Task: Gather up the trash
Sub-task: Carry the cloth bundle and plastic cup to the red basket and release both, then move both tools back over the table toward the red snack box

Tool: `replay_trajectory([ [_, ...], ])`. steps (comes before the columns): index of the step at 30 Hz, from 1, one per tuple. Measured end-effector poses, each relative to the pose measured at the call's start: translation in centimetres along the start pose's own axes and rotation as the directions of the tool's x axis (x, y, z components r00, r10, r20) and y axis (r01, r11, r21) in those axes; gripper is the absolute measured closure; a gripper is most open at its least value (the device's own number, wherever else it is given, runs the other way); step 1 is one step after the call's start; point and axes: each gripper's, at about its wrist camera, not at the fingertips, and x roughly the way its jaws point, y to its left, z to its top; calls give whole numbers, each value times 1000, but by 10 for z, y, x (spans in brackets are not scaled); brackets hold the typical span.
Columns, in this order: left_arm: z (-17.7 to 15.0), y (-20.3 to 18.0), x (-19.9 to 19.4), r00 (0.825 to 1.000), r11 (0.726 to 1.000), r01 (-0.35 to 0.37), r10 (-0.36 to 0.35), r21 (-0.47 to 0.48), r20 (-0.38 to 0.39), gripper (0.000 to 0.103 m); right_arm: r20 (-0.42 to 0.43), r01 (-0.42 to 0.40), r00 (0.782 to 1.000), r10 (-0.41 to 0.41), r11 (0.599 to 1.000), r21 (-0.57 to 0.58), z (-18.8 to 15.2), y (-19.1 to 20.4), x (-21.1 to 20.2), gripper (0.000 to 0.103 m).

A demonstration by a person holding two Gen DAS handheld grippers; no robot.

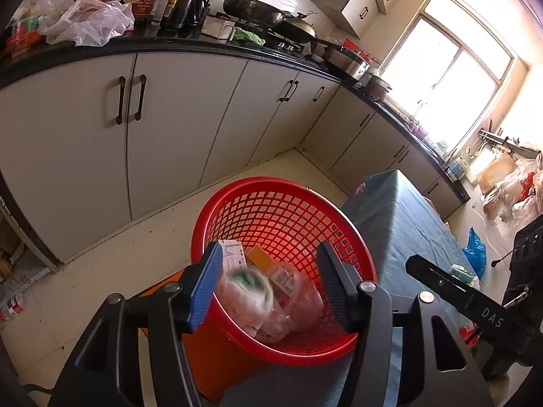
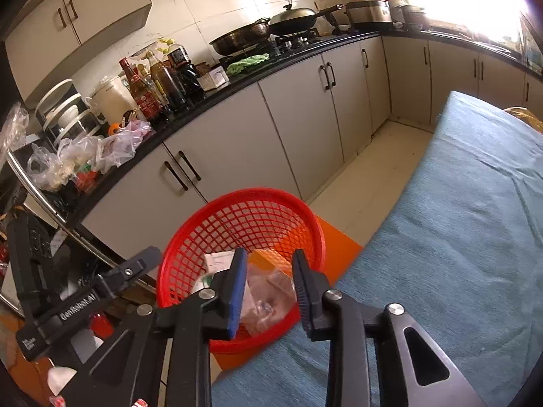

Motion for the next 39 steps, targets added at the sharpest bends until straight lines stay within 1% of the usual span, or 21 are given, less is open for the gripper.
replay_trajectory([
  [2,-2,-1,-4,1000,1000,-1,1,1,7,43,4,9,1000,-9,1000,18,-4,-7,-7,64],
  [6,-7,-11,-12,1000,1000,-6,5,27,18,40,5,26,1000,-26,998,48,-11,-23,-20,63],
  [11,-17,-27,-19,1000,997,-14,12,75,16,36,4,47,999,-48,994,97,-27,-46,-39,56],
  [18,-38,-55,-20,999,990,21,-16,139,-35,35,11,73,997,-76,987,145,-43,-76,-66,53],
  [23,-56,-85,-16,996,979,55,-41,196,-77,35,29,92,995,-99,980,177,-57,-100,-92,51],
  [28,-74,-121,-9,991,961,88,-58,264,-119,35,35,123,991,-133,970,208,-77,-130,-123,48],
  [33,-97,-157,3,984,932,121,-65,343,-169,34,45,160,983,-176,955,249,-103,-169,-163,46],
  [36,-112,-177,15,977,910,141,-63,389,-206,33,62,206,971,-232,937,281,-118,-193,-194,40],
  [39,-126,-191,28,968,898,154,-54,411,-243,33,70,276,948,-311,910,310,-133,-216,-223,36],
])
